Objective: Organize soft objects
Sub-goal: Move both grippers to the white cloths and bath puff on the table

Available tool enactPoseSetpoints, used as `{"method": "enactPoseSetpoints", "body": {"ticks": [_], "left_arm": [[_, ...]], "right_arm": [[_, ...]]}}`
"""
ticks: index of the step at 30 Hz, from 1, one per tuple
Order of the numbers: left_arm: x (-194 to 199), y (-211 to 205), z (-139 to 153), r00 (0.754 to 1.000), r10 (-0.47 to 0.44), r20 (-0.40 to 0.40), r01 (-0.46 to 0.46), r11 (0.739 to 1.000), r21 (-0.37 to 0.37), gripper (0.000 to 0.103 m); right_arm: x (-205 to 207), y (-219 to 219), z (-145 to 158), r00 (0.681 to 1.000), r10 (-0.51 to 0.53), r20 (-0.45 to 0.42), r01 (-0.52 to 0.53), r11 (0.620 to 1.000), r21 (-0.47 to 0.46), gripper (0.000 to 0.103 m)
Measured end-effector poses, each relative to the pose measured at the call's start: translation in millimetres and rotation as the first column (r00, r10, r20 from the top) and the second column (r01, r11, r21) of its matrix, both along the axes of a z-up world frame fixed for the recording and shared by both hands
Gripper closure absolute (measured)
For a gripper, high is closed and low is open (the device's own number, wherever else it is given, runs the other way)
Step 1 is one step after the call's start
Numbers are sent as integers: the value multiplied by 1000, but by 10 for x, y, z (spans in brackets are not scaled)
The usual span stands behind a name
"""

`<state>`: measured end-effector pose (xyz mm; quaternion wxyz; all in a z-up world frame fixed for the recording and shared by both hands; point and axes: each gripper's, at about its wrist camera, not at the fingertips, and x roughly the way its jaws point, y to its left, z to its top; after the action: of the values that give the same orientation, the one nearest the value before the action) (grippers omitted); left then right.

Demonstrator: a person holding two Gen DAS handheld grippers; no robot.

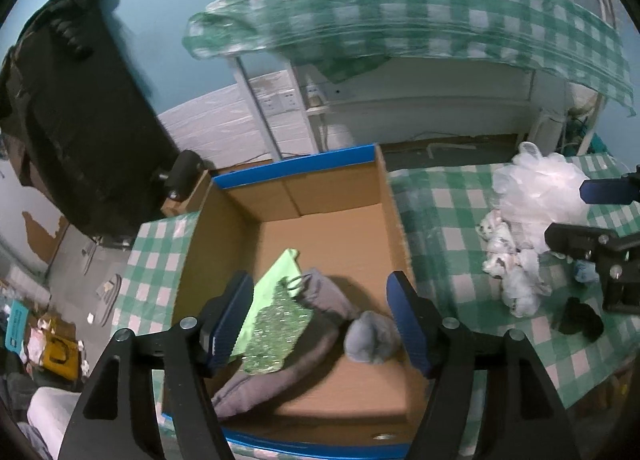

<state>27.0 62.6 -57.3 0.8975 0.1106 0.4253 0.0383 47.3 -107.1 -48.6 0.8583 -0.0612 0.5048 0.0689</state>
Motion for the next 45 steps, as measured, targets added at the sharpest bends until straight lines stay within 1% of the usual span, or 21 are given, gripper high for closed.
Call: {"method": "enactPoseSetpoints", "body": {"ticks": [10,13,17,20,24,33,38,45], "left_arm": [[26,-374,-59,998,-59,-20,60,998,30,27],[45,-481,-88,997,-74,-28,75,997,36,26],[72,-616,-119,995,-89,-42,91,995,42,26],[99,-702,-146,994,-99,-53,101,994,36,24],[145,-838,-207,991,-112,-72,115,993,35,23],[278,-1076,-428,983,-123,-139,129,991,37,23],[336,-1166,-510,979,-125,-160,133,990,39,23],[446,-1258,-672,970,-117,-214,121,993,7,22]], "right_arm": [[-121,-660,-39,992,-125,-14,125,992,-6,34],[-144,-831,-72,988,-156,-20,156,988,-12,34],[-165,-1043,-142,981,-192,-34,192,981,-14,34],[-174,-1183,-213,974,-220,-45,219,975,-18,34],[-183,-1396,-320,963,-263,-66,263,965,-13,34],[-228,-1752,-537,936,-335,-106,336,942,-6,34],[-242,-1923,-684,919,-369,-137,371,929,-8,34],[-248,-2051,-847,905,-391,-168,396,918,-4,34]]}}
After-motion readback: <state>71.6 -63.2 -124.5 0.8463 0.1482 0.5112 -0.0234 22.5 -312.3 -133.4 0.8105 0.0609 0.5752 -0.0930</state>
